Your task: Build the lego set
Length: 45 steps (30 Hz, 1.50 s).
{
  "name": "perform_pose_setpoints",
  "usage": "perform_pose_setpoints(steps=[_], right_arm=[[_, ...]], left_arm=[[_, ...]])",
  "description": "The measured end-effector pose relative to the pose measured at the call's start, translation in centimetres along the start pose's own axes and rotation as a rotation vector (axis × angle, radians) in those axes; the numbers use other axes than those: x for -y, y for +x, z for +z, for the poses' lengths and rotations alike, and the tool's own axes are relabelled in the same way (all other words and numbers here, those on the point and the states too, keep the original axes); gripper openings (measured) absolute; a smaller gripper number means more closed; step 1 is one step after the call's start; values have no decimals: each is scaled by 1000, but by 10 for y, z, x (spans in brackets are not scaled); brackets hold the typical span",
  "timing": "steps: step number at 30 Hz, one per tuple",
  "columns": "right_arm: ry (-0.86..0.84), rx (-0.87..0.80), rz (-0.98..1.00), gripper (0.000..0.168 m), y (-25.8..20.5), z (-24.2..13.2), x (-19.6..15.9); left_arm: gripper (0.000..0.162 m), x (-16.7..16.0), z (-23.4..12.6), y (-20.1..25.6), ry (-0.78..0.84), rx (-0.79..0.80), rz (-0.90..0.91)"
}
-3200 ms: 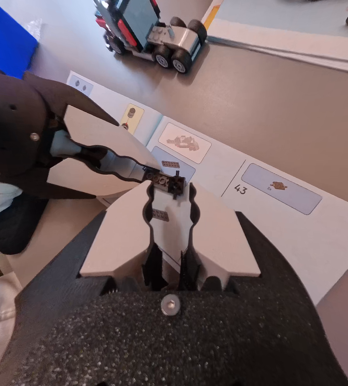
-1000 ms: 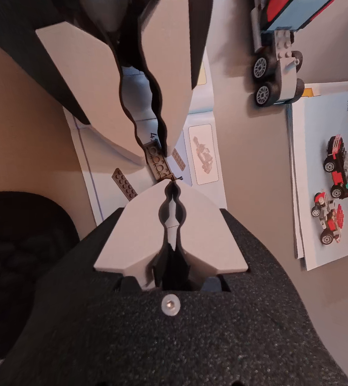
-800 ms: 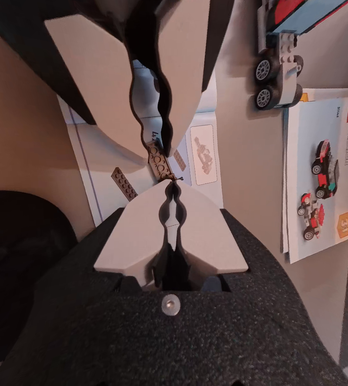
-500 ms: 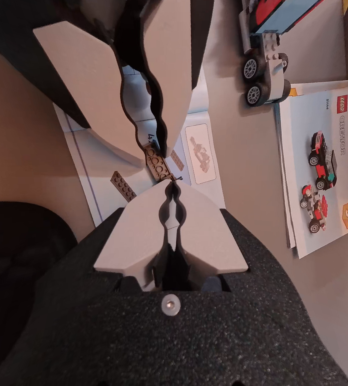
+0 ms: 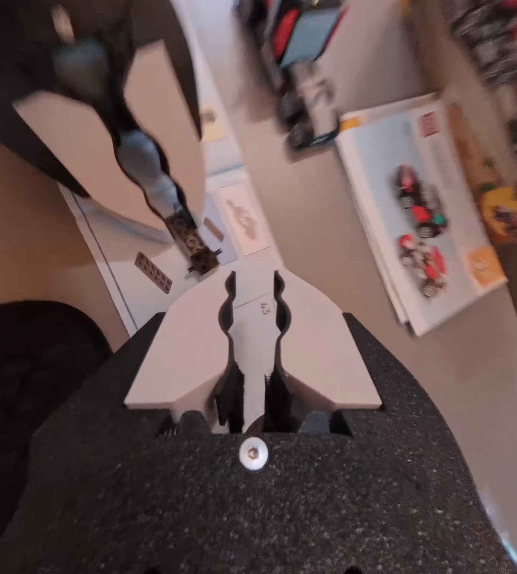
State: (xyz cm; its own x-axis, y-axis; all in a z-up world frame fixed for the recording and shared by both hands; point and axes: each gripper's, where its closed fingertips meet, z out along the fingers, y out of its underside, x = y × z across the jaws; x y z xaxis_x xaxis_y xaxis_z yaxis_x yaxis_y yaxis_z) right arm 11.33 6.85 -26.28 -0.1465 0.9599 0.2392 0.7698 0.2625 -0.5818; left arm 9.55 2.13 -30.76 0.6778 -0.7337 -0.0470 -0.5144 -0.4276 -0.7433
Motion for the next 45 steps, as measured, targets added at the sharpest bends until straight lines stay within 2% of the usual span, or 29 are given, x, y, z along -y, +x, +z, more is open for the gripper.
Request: perform_pose_setpoints(steps=[2, 5, 8, 11, 15, 18, 20, 24, 28, 30, 35, 40, 45], right_arm=[[86, 0, 103, 29, 9, -32, 4], [-104, 55, 136, 31, 0, -51, -40], [-232, 126, 124, 33, -26, -40, -70], [-202, 149, 140, 30, -39, -21, -65], [-176, 170, 51, 27, -38, -6, -58], [-209, 228, 106, 26, -42, 1, -63], [-153, 215, 125, 16, -40, 2, -57], [-95, 191, 238, 16, -41, -1, -48], [59, 200, 431, 16, -49, -7, -14], [57, 200, 487, 16, -57, -1, -6], [27, 222, 569, 16, -70, 18, -3], [-1, 124, 554, 16, -50, 16, -14], [-42, 146, 478, 16, -58, 10, -11]], left_arm=[[17, 0, 0, 0, 0, -2, -2], [17, 0, 0, 0, -1, -7, -7], [17, 0, 0, 0, 0, -6, -6], [17, 0, 0, 0, 0, -4, -4], [18, 0, 0, 0, 1, 1, -3], [23, 0, 0, -2, 3, 11, -6], [30, -1, -2, -2, 4, 8, -8], [32, -5, -5, -1, -12, -23, -53], [21, -6, -6, -2, -54, -6, -98], [20, -5, -5, 3, -70, -14, -136], [34, 0, -5, 21, -72, -97, -208], [34, 3, -7, 39, -38, -212, -279], [34, 2, -8, 37, -43, -206, -252]])
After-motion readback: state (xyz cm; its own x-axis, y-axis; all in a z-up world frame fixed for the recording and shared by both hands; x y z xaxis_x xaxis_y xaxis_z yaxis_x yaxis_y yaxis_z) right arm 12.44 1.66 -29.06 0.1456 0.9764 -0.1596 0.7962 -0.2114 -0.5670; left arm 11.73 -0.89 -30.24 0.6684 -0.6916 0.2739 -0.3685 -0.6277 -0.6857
